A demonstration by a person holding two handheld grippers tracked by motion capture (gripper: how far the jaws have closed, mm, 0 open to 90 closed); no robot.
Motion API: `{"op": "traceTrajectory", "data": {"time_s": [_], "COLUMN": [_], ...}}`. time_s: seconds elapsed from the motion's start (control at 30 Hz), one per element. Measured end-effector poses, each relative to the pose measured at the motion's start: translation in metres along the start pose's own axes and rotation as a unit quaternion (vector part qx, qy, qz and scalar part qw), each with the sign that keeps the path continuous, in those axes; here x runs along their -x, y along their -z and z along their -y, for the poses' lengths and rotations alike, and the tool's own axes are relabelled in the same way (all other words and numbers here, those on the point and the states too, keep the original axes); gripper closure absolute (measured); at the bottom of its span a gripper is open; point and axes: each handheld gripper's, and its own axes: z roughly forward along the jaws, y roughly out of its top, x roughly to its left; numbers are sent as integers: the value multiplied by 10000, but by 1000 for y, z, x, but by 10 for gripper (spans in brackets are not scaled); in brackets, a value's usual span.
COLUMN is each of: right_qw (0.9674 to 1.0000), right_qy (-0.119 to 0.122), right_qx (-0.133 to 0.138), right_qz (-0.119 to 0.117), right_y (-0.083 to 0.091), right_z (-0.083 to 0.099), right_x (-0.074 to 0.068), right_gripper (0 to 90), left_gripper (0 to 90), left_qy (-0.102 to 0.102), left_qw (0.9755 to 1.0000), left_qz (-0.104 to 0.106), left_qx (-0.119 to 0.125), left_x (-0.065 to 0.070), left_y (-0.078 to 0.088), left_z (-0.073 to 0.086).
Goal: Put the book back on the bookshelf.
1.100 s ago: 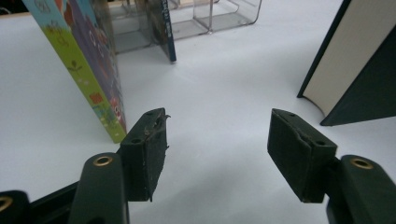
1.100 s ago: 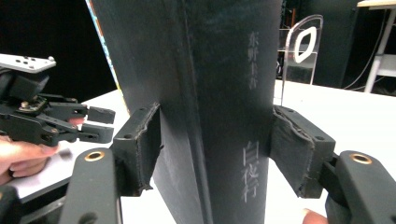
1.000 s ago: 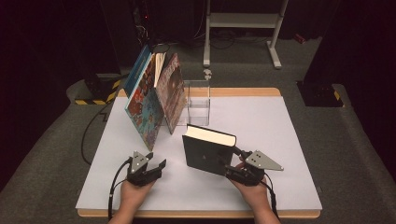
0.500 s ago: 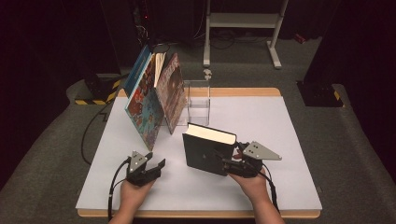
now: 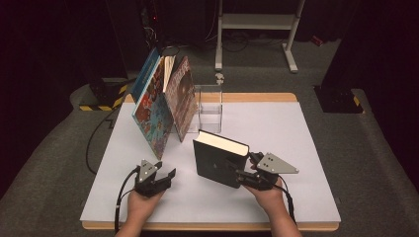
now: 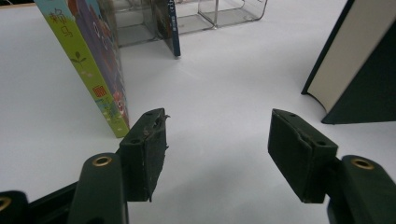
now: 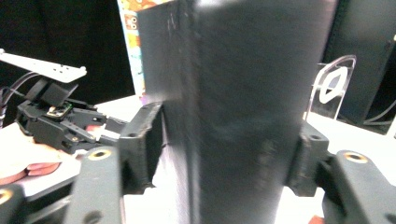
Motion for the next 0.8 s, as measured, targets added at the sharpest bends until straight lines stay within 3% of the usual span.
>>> {"op": "traceTrajectory", "data": {"time_s": [0.13,0.53,0.8], "right_qw": [9996,9995,9997], "right_qy": [-159,16,84], "right_qx": [176,174,231], "right_qz": [-161,-274,8], "right_y": [4,6,3], "right_z": [4,4,-1], "right_x": [0,-9,-15], "right_gripper": [500,539,545], "left_gripper": [370,371,370], "left_qy": [-4,-66,-32], "left_qw": [10000,10000,10000], "left_qz": [4,31,44], "left_qx": [0,-41,-18], "left_x": [0,0,0], "left_y": [0,0,0], "left_z": [0,0,0]}}
